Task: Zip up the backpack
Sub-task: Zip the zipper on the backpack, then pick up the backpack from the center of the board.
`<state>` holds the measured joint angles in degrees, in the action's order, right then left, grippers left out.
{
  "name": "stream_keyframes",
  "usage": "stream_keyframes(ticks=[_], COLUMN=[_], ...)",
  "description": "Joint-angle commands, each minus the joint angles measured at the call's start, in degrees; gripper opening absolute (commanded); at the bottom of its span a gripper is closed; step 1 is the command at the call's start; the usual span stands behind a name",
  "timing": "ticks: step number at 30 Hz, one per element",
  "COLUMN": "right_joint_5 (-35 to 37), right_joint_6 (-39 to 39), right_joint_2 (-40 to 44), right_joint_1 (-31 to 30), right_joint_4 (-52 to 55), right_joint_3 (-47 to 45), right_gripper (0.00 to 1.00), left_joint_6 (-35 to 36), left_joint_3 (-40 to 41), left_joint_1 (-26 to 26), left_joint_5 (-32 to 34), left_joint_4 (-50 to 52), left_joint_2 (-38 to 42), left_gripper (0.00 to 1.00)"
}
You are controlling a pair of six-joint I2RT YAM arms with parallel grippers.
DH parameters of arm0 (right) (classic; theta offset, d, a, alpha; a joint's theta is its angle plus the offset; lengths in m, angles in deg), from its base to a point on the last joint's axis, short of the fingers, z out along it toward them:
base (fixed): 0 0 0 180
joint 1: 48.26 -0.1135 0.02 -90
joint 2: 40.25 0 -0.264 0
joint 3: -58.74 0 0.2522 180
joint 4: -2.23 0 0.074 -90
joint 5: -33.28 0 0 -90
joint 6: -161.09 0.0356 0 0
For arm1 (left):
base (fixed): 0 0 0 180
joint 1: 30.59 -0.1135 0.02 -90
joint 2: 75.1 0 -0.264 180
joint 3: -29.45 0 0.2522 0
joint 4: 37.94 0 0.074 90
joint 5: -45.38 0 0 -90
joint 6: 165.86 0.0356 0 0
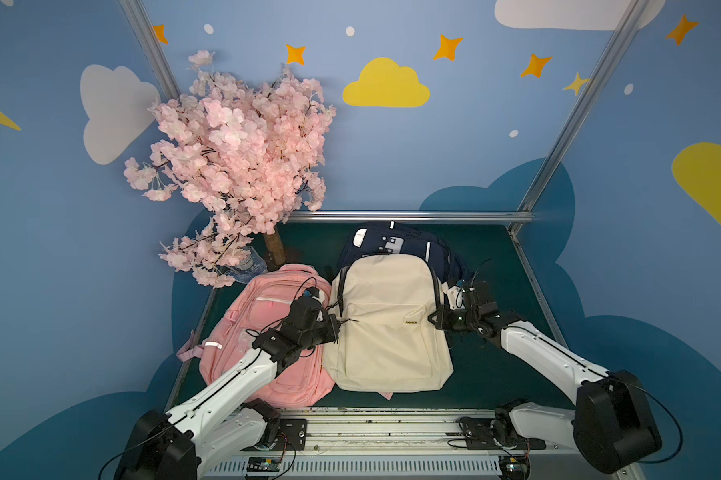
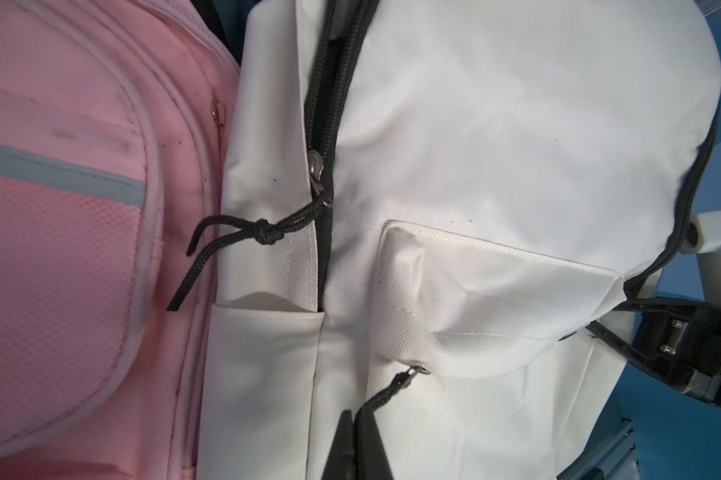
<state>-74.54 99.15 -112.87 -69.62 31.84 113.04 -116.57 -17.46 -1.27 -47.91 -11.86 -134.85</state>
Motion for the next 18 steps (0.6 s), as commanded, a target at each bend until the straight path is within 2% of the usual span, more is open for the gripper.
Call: stream_keyframes(ticks=[1, 3, 5, 7, 9, 13, 18], right_joint_5=[7.33, 7.09, 7.83, 7.75, 9.57, 13.19, 9.79], right_joint_6=[-0.06, -2.31, -3.84, -5.98, -7.50, -8.17, -4.82], right_joint_2=[-0.80, -0.99, -0.33, 0.89, 1.91, 1.94, -0.67], right_joint_1=[3.29, 3.52, 3.40, 2.62, 0.33, -5.79, -10.05], right_joint_4=[5.86, 9.79, 13.20, 14.56, 16.65, 18.22, 12.67], right_joint_3=[4.92, 7.20, 9.13, 10.10, 11.44, 12.89, 10.18], right_gripper=[0.25, 0.44, 0.59, 0.66, 0.69, 0.70, 0.68], left_joint_6=[0.91, 1.82, 2.96, 4.36, 6.20, 7.39, 6.74], left_joint_3=[-0.41, -1.30, -2.21, -2.79, -3.10, -4.96, -6.14], left_joint_1=[-1.11, -1.41, -2.40, -4.36, -7.12, -12.54, -13.02], left_joint_5=[2.75, 2.19, 2.23, 2.04, 0.07, -8.01, -13.43], left_joint_4=[5.90, 6.91, 8.74, 10.14, 10.36, 8.22, 1.47], left_joint_2=[-1.75, -1.33, 0.29, 2.54, 3.74, 1.36, -6.16], left_gripper=[0.13, 0.24, 0.36, 0.46, 0.56, 0.68, 0.72])
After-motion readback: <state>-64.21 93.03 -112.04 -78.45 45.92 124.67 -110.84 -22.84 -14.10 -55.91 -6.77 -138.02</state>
